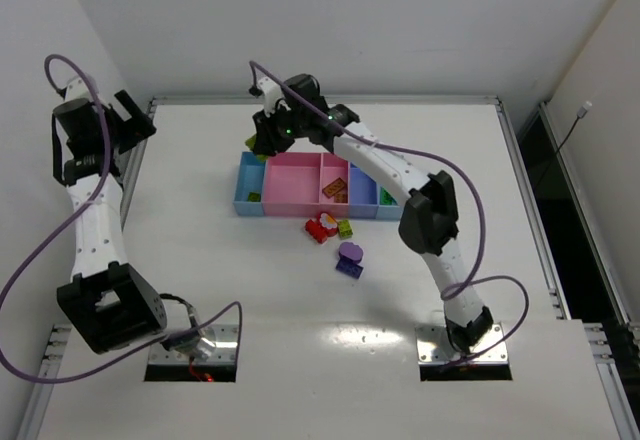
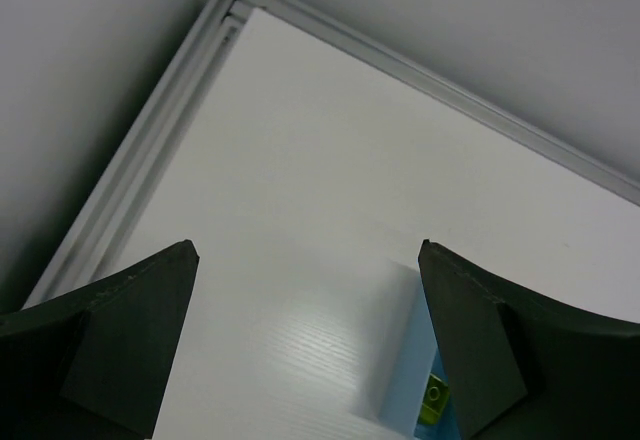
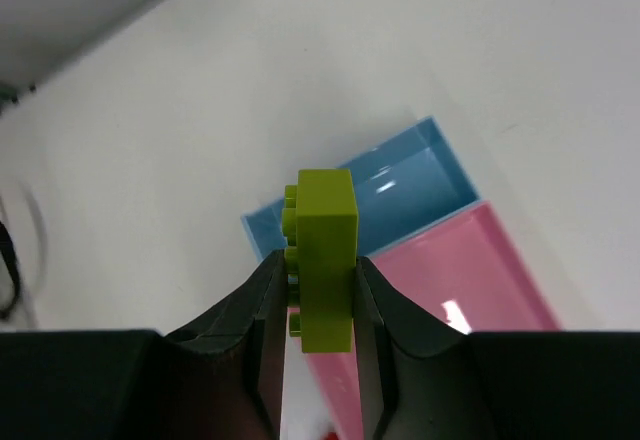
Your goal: Sort the legos into containers by color
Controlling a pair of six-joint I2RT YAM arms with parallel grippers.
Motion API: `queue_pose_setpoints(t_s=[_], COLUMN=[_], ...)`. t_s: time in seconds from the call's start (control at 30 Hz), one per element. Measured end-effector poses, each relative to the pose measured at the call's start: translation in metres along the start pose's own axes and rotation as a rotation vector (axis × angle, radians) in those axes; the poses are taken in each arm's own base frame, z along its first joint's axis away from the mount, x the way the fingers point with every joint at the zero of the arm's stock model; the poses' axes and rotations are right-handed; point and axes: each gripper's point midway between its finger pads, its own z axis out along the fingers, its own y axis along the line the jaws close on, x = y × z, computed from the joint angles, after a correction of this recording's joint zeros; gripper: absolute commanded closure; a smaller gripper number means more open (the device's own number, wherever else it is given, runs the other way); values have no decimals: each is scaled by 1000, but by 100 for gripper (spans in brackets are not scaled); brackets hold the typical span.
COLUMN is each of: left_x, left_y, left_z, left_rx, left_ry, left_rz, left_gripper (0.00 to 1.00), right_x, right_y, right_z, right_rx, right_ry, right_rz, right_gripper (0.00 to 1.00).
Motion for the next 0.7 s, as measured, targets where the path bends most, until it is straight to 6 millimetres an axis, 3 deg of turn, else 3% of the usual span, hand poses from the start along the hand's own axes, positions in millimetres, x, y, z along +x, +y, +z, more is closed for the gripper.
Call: queue_pose_setpoints(t_s=[0.13,0.27,0.43,0.53,0.7], left_x=[3,7,12,14,15], left_y=[23,24,18,15,12], left_z=[-4,-7,-11,-11,-12], left_rx=[-54,-37,-1,15,34], left_ry=[24,45,66,73,82], left_rz=[-16,0,18,22,21], left_gripper=[0,0,0,0,0], right_x=[28,42,41,46,57], right_y=[-4,3,11,16,17], right_z=[35,51,65,71,76], right_rx=[33,28,7,1,11], right_ry=[33,45,23,34,53], right_rz=[275,406,465,476,483], right_gripper=[100,100,100,94,94])
